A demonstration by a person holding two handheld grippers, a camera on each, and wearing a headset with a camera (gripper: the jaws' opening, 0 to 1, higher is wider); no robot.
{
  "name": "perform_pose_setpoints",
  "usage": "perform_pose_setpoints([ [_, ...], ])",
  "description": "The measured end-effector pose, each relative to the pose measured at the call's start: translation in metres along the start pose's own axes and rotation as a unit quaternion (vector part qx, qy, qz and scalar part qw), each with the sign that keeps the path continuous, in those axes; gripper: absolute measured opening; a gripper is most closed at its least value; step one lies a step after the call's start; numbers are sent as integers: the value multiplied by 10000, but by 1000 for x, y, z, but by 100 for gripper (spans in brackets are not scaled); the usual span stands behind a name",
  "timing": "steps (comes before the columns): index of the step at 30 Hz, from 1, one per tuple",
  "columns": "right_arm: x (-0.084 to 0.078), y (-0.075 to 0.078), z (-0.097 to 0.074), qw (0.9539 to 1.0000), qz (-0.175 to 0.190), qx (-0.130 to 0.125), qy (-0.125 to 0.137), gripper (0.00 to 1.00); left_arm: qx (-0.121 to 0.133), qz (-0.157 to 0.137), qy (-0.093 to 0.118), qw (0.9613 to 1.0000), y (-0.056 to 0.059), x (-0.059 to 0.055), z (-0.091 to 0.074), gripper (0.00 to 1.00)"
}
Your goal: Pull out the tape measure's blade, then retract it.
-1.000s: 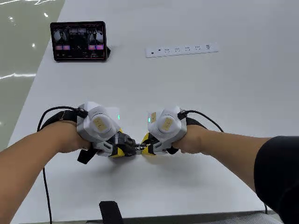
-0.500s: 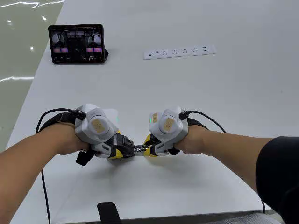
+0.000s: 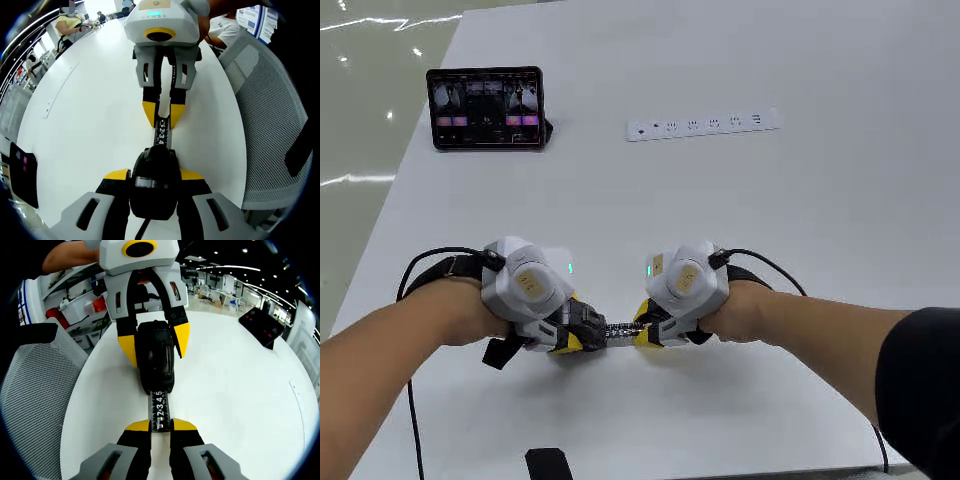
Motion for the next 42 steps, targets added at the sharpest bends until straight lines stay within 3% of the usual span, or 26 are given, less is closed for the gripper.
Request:
perform_pose_setpoints([
  [42, -21, 0, -15, 9999, 70, -22, -79, 9, 32, -23, 13, 10000, 1, 0, -1, 31],
])
Point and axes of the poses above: the centre of the closed fingertips' face, and the gripper's own axes: z roughly forward along the fingers, y roughly to its right, x roughly out of its top, the point moved 2 cm from there along -z, roughly backward along the fingers, and after that the axes turned 6 degrees about -y, right-handed, at the moved point
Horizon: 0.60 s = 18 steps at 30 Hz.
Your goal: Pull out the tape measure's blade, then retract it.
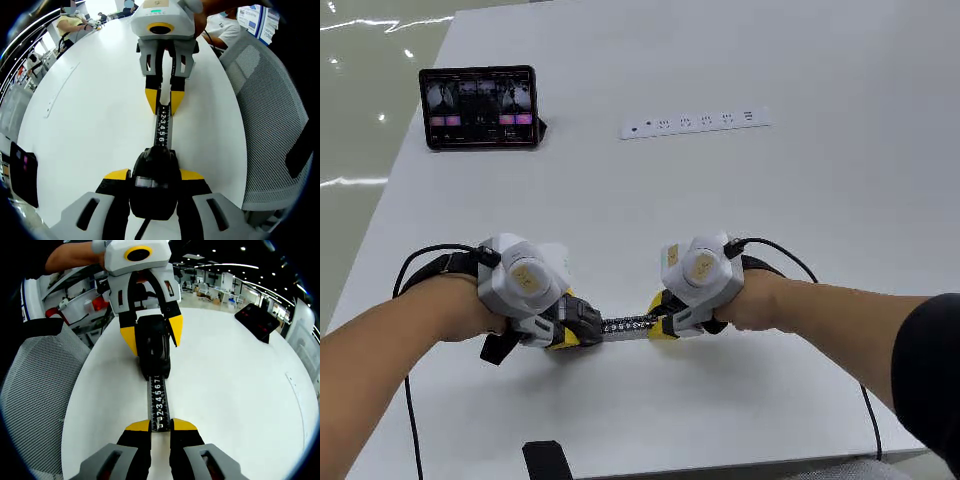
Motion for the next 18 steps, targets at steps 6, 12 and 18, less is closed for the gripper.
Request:
perform_pose_setpoints([
  [6, -2, 0, -1, 10000, -5, 0, -11, 9, -1, 2, 8, 10000, 0, 0, 0, 31],
  [12, -5, 0, -4, 10000, 11, -1, -32, 9, 5, -5, 12, 10000, 0, 0, 0, 31],
  [18, -7, 0, -6, 10000, 51, 7, -36, 9, 9, -6, 10, 10000, 0, 0, 0, 31],
])
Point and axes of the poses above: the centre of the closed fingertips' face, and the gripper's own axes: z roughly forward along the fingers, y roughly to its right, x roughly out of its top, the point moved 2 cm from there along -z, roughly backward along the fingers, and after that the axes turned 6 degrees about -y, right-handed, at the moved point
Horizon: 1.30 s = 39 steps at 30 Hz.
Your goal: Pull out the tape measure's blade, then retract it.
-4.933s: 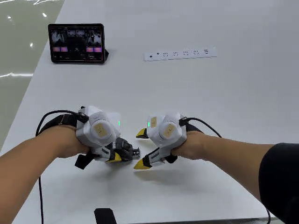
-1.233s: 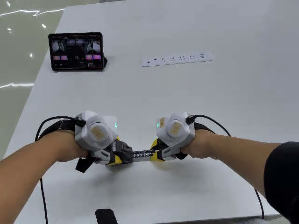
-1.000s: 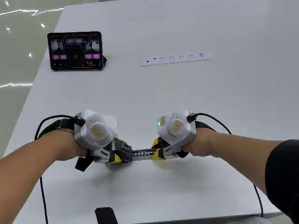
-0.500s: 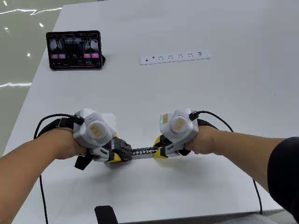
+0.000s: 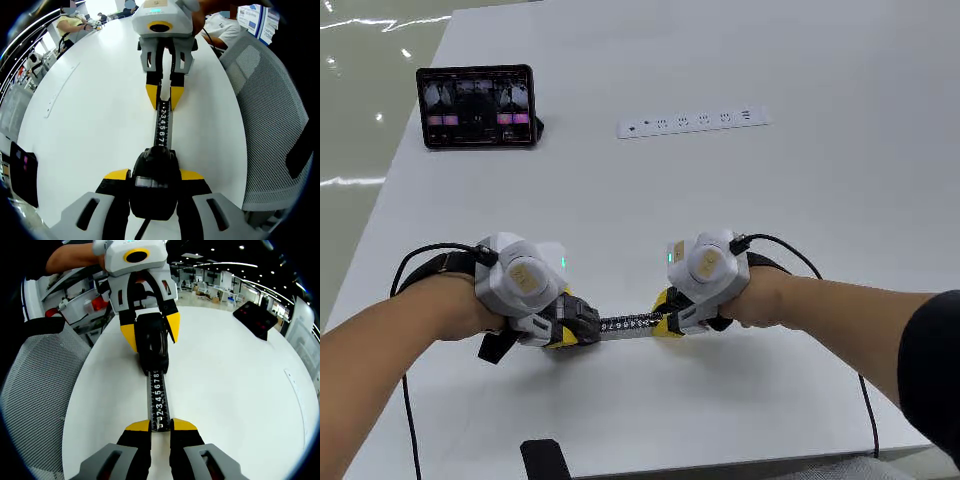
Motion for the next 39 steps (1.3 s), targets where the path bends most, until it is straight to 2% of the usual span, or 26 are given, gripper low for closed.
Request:
perform_pose_setpoints([
  [39, -21, 3, -15, 9999, 56, 12, -128, 9, 16, -14, 24, 10000, -1, 0, 1, 31],
])
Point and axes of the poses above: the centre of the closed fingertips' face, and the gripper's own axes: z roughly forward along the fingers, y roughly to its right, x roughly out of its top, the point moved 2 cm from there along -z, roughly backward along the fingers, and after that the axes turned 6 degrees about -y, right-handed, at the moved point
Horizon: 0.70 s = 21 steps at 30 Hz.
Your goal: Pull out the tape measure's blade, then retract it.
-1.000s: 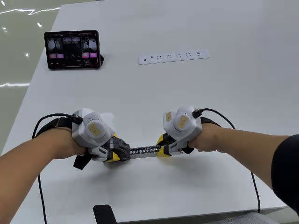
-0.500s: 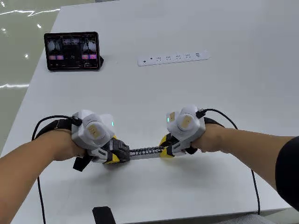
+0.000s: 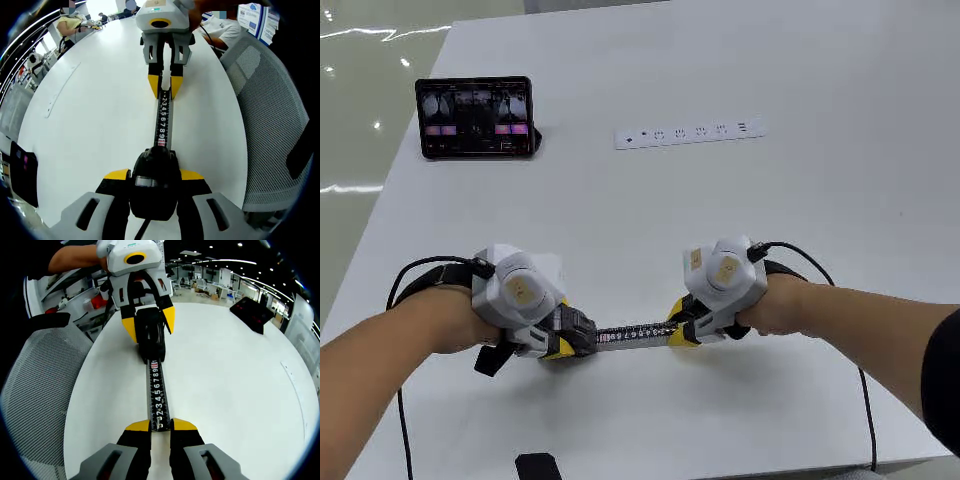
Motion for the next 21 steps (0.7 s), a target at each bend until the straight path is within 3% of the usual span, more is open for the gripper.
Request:
perform_pose_setpoints([
  [21, -13, 0, -11, 9999, 136, 3, -25, 9, 8, -18, 4, 10000, 1, 1, 0, 31],
])
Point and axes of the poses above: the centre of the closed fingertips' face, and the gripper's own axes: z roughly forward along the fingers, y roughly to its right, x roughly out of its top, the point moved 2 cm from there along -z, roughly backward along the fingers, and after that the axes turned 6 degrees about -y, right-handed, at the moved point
